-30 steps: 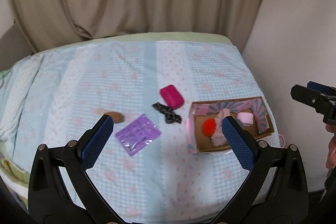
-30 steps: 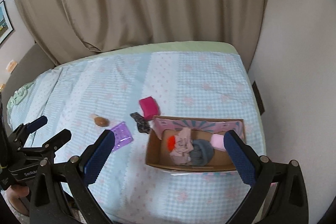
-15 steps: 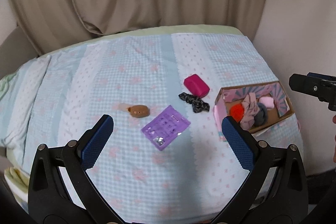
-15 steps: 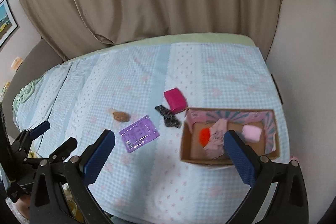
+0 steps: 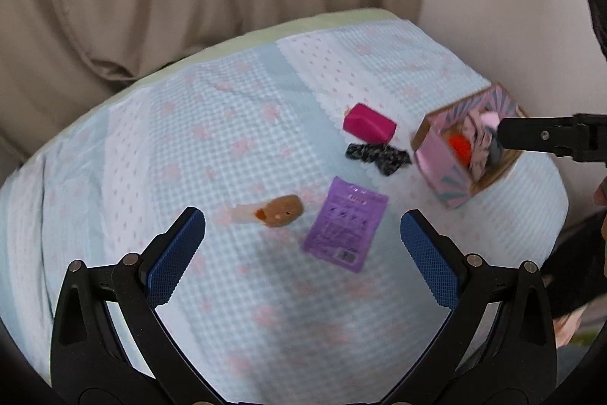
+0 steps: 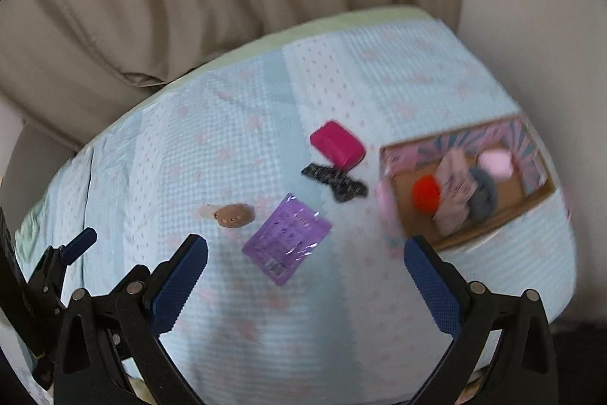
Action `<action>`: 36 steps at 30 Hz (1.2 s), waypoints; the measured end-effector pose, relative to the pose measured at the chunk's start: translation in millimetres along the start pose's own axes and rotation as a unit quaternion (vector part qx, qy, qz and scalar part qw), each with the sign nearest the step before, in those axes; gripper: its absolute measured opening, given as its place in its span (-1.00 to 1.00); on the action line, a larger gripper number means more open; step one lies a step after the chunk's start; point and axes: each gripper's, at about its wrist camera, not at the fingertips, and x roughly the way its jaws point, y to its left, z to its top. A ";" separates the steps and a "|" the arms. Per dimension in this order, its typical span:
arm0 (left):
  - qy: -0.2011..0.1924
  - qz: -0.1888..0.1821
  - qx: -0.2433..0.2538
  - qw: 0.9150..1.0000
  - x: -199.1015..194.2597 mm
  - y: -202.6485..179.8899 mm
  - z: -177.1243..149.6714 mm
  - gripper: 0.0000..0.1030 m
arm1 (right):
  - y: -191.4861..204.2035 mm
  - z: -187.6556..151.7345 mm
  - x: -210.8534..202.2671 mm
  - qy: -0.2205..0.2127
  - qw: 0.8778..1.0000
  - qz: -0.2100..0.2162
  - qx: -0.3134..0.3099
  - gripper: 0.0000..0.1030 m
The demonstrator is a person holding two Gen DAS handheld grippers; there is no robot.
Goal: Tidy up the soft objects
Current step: 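Close the left tool on the brown plush toy while the right tool grasps the purple packet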
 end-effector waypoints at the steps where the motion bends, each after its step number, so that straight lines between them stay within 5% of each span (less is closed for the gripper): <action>1: 0.003 -0.003 0.012 1.000 7.8 5.1 -0.8 0.99 | 3.3 -2.0 9.8 0.006 1.000 0.000 0.016 1.00; 10: 0.031 -0.008 0.143 0.989 116.9 26.0 -20.4 0.99 | 24.4 -20.7 121.0 0.055 0.992 -0.018 0.112 1.00; 21: 0.031 -0.007 0.297 0.954 230.7 11.8 -62.7 0.79 | 15.4 -53.9 250.5 0.081 0.968 -0.070 0.227 1.00; 27: 0.047 -0.019 0.308 0.950 273.4 12.8 -68.4 0.47 | 20.0 -53.3 294.5 0.093 0.961 -0.095 0.244 0.99; 32: 0.040 -0.033 0.318 0.947 284.7 13.7 -70.9 0.40 | 19.8 -53.4 319.3 0.110 0.954 -0.124 0.249 1.00; 36: 0.047 -0.064 0.301 0.950 291.0 20.3 -68.5 0.15 | 23.4 -51.8 324.1 0.105 0.954 -0.144 0.243 1.00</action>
